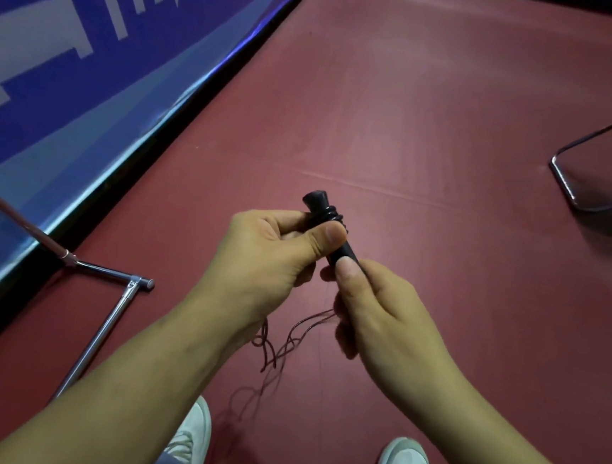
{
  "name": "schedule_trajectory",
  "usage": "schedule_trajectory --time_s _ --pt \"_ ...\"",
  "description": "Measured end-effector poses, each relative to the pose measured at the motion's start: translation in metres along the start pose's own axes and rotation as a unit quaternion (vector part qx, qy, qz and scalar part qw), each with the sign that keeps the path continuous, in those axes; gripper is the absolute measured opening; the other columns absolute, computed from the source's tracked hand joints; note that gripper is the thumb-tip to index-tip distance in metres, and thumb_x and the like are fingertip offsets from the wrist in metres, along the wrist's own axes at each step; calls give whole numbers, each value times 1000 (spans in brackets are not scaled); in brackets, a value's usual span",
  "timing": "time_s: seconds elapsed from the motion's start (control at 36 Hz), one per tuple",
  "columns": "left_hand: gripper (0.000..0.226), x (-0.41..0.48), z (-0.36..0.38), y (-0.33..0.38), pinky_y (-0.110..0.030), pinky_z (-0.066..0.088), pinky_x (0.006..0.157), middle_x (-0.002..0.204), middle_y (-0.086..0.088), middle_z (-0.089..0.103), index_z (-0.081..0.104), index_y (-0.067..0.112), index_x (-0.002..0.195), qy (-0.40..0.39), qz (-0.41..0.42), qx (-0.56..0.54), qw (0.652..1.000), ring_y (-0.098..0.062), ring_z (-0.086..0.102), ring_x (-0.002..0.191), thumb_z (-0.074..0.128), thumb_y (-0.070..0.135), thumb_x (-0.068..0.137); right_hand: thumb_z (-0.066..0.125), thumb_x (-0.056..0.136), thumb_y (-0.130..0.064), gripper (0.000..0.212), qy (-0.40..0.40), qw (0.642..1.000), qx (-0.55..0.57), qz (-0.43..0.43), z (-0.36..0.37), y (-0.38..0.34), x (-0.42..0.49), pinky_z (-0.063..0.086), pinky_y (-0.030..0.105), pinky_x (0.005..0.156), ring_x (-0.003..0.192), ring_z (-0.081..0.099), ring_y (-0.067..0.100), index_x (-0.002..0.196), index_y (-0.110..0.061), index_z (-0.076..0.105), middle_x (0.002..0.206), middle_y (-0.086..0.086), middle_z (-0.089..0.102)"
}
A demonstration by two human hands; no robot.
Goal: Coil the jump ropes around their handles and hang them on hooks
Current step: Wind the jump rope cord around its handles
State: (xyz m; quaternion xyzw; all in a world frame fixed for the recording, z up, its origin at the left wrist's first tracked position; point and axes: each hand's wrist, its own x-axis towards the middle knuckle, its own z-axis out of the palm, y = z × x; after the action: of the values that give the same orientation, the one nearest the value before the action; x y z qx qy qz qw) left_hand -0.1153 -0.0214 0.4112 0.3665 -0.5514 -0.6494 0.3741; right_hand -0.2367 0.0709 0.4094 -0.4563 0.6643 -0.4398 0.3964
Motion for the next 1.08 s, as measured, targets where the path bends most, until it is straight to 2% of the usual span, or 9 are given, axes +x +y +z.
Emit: schedule_trajectory --time_s 0.08,0.19,0.36,0.61,0.75,0.83,0.92,1.0,1.08 --pt "49 -1 4 -4 -28 32 57 72 -28 55 79 4 96 -10 -11 -29 999 -22 39 60 77 46 71 44 103 -52 47 34 999 32 -3 1 2 2 32 35 51 48 37 14 80 -16 65 52 -7 43" --pt "38 0 0 -1 -25 45 62 79 -15 60 70 -5 113 -76 -47 -152 984 -16 50 59 69 18 82 41 105 -46 52 2 980 189 54 -5 -11 2 23 22 46 39 25 12 76 -7 61 49 -1 36" --pt "33 2 -11 4 -27 44 68 84 -19 55 70 1 113 -109 -29 -31 993 -24 49 71 68 20 85 39 104 -52 53 -61 945 292 135 -8 -15 0 24 19 44 39 17 9 78 -9 56 49 -3 29" --pt "16 0 -19 15 -14 40 55 71 -9 52 72 7 97 -140 -40 89 985 -8 45 56 61 18 97 41 99 -56 52 -87 924 342 149 -6 -13 -3 21 18 44 38 13 9 81 -9 56 52 -2 24" --pt "31 0 -27 20 -30 39 68 70 -8 55 77 16 76 -154 -42 145 976 -17 45 68 65 43 86 44 98 -55 52 -77 935 320 132 -4 -14 -2 19 19 45 40 14 8 76 -9 58 51 -1 26" --pt "25 2 -31 19 -23 47 67 70 5 68 78 18 78 -128 -7 182 975 -13 56 67 68 35 92 45 98 -53 52 -43 950 289 114 -3 -12 0 21 20 45 41 17 10 75 -9 60 52 1 28" --pt "22 1 -30 19 -24 55 67 75 -1 74 77 13 78 -99 26 186 977 -14 67 68 67 23 96 46 100 -50 51 -8 957 268 109 0 -9 2 22 22 46 44 20 12 72 -9 61 53 4 30" --pt "26 -2 -28 17 -28 43 50 54 -1 62 71 3 77 -99 3 106 989 -17 52 47 64 19 97 48 100 -49 51 13 961 253 110 3 -8 3 21 24 46 43 21 13 70 -9 57 53 5 31" --pt "34 -5 -24 12 -24 25 47 47 -1 38 69 8 72 -101 -4 54 993 -16 28 45 67 35 92 55 89 -57 52 20 956 259 135 4 -13 3 19 24 46 41 20 14 63 -12 52 49 3 30"
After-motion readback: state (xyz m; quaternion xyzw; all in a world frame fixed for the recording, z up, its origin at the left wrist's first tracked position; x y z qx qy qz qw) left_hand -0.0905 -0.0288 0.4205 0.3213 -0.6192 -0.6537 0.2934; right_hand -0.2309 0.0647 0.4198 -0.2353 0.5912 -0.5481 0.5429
